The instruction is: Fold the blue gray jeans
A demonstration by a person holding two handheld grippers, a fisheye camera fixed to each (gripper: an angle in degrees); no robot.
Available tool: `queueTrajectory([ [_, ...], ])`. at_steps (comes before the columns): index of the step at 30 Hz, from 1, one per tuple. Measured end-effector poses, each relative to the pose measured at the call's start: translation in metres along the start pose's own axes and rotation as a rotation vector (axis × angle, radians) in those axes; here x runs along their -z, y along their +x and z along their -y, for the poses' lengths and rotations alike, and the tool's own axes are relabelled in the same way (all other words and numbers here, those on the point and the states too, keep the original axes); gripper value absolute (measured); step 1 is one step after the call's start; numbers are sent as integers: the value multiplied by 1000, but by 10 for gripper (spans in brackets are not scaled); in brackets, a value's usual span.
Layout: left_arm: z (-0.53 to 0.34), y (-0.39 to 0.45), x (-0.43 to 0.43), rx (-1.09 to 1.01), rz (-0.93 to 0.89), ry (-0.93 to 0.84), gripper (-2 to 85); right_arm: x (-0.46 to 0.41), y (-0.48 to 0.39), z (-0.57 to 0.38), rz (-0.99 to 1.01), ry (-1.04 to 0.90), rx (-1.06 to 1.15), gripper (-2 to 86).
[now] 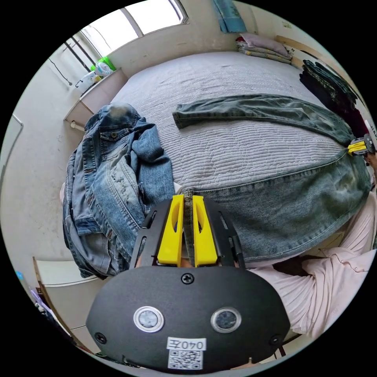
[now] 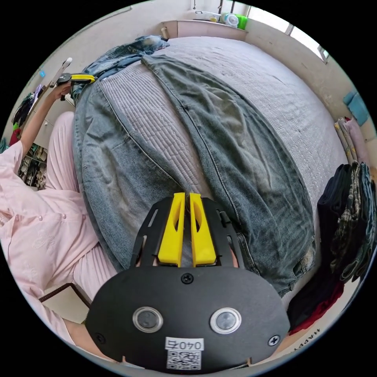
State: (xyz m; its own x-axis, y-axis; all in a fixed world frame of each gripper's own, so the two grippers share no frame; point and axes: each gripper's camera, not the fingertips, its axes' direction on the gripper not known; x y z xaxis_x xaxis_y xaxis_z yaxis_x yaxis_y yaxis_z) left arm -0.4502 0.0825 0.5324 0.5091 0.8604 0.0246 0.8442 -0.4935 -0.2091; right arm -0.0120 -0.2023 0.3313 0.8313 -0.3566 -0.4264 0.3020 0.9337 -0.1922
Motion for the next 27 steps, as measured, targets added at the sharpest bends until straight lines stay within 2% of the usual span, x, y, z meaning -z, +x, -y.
queueTrajectory([
  [5,2,1,-61,61,3,-79,-6,-24,7,-2,3,-19,-76,-8],
  [8,-8,6,-73,101,60,-29,-6,-28,9,-7,-2,10,-133,-9],
  [12,-21,-13,-75,175,-11,47,-6,-15,15,-24,25,101,-185,-8],
  [15,-22,-14,-106,201,-14,22,0,-34,13,-23,-8,55,-218,0],
  [20,-27,-7,-130,212,76,-27,32,-37,7,-32,-27,34,-276,83],
  [24,-61,-32,-91,291,198,117,18,7,-5,-67,-72,191,-317,89],
  [27,-94,-12,-70,229,68,222,-3,31,-43,-93,-97,322,-283,36],
])
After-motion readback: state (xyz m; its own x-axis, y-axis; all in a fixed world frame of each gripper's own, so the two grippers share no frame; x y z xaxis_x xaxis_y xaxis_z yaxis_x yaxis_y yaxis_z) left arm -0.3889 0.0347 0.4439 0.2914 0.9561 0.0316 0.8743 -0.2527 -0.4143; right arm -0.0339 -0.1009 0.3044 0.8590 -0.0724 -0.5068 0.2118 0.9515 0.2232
